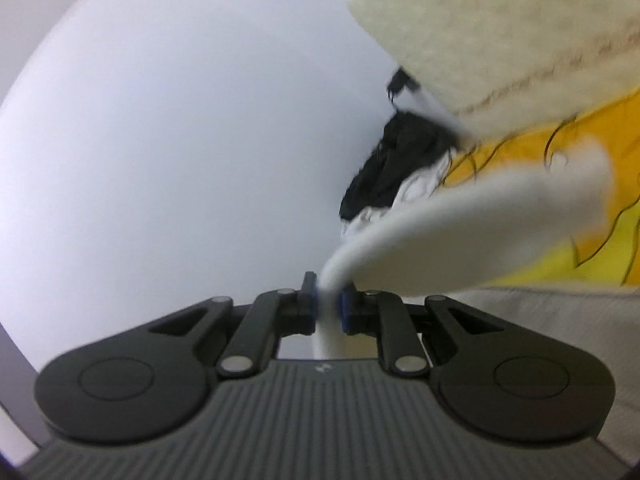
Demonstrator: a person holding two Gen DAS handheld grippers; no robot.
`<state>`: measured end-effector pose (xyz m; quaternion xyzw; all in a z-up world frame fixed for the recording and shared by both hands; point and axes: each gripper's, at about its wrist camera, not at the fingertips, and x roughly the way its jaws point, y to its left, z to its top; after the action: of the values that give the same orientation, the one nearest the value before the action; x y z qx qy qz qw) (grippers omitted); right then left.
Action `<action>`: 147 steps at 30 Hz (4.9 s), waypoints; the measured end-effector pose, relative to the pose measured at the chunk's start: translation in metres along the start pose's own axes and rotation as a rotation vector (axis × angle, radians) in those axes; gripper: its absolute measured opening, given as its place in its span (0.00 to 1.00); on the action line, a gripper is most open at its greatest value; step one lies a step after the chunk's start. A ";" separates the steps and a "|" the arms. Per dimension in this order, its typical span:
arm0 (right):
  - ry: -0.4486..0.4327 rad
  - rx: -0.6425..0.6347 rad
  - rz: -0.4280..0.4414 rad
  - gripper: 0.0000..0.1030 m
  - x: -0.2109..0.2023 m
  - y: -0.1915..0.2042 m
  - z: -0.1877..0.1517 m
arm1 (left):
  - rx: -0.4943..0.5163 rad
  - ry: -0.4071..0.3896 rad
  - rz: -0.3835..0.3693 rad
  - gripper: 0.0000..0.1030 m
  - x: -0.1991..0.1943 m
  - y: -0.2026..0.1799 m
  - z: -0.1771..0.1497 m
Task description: Fold large clothes
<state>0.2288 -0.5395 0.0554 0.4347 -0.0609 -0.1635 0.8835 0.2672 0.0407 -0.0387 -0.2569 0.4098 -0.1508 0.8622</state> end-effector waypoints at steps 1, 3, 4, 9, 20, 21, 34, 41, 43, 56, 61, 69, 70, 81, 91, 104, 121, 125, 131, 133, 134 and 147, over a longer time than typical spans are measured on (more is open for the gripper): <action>-0.004 0.016 -0.018 0.16 -0.005 -0.008 -0.001 | 0.000 0.001 -0.002 0.28 0.000 0.000 0.000; 0.010 0.082 -0.069 0.17 -0.013 -0.033 -0.007 | 0.004 0.004 -0.004 0.28 -0.001 0.000 -0.001; 0.027 0.106 -0.092 0.17 -0.015 -0.047 -0.011 | 0.006 0.006 -0.005 0.28 -0.001 0.000 -0.002; 0.092 0.276 -0.159 0.36 -0.022 -0.116 -0.032 | 0.027 0.019 0.012 0.28 0.001 -0.002 -0.005; 0.088 0.352 -0.226 0.63 -0.017 -0.158 -0.051 | 0.122 0.097 0.165 0.28 0.033 -0.007 -0.017; 0.083 0.353 -0.228 0.62 -0.015 -0.161 -0.052 | 0.134 0.105 0.179 0.28 0.037 -0.007 -0.018; 0.057 0.003 -0.297 0.10 -0.004 -0.132 -0.016 | 0.204 0.130 0.235 0.28 0.047 -0.016 -0.020; 0.017 -0.280 -0.244 0.10 0.003 -0.056 0.019 | 0.179 0.092 0.216 0.28 0.032 -0.015 -0.009; 0.009 -0.384 -0.190 0.10 0.005 -0.015 0.017 | 0.167 0.076 0.203 0.28 0.025 -0.013 -0.004; 0.005 -0.982 0.221 0.10 -0.069 0.218 -0.150 | 0.030 -0.124 0.130 0.28 -0.065 0.031 0.037; 0.091 -1.151 0.387 0.10 -0.113 0.238 -0.256 | -0.040 -0.170 0.113 0.28 -0.088 0.059 0.044; 0.366 -1.326 0.483 0.10 -0.140 0.184 -0.399 | -0.132 -0.179 0.111 0.28 -0.093 0.091 0.048; 0.399 -1.339 0.485 0.10 -0.137 0.176 -0.410 | -0.133 -0.176 0.109 0.28 -0.092 0.092 0.048; 0.638 -1.337 0.523 0.43 -0.126 0.157 -0.426 | -0.064 -0.140 0.002 0.28 -0.068 0.064 0.040; 0.784 -1.256 0.605 0.55 -0.179 0.139 -0.376 | 0.081 -0.091 -0.021 0.28 -0.057 0.020 0.014; 0.773 -1.046 0.420 0.54 -0.144 0.112 -0.367 | 0.177 0.082 0.197 0.26 0.002 0.011 -0.022; 0.883 -0.909 0.372 0.54 -0.110 0.089 -0.378 | 0.056 -0.156 0.267 0.28 -0.027 0.029 0.037; 0.880 -0.905 0.366 0.54 -0.112 0.089 -0.376 | -0.079 -0.296 0.305 0.42 -0.041 0.062 0.052; 0.875 -0.904 0.359 0.54 -0.111 0.088 -0.372 | -0.243 -0.364 0.381 0.48 -0.039 0.106 0.061; 0.873 -0.897 0.359 0.54 -0.112 0.087 -0.371 | -0.313 -0.400 0.375 0.48 -0.042 0.122 0.064; 0.873 -0.894 0.358 0.54 -0.112 0.087 -0.371 | -0.347 -0.422 0.362 0.48 -0.044 0.131 0.065; 0.875 -0.846 0.370 0.54 -0.107 0.082 -0.370 | -0.700 -0.649 0.244 0.48 -0.065 0.239 0.082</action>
<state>0.2400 -0.1795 -0.1039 0.0571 0.3014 0.1744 0.9357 0.3035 0.2936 -0.0896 -0.5151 0.1733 0.1860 0.8186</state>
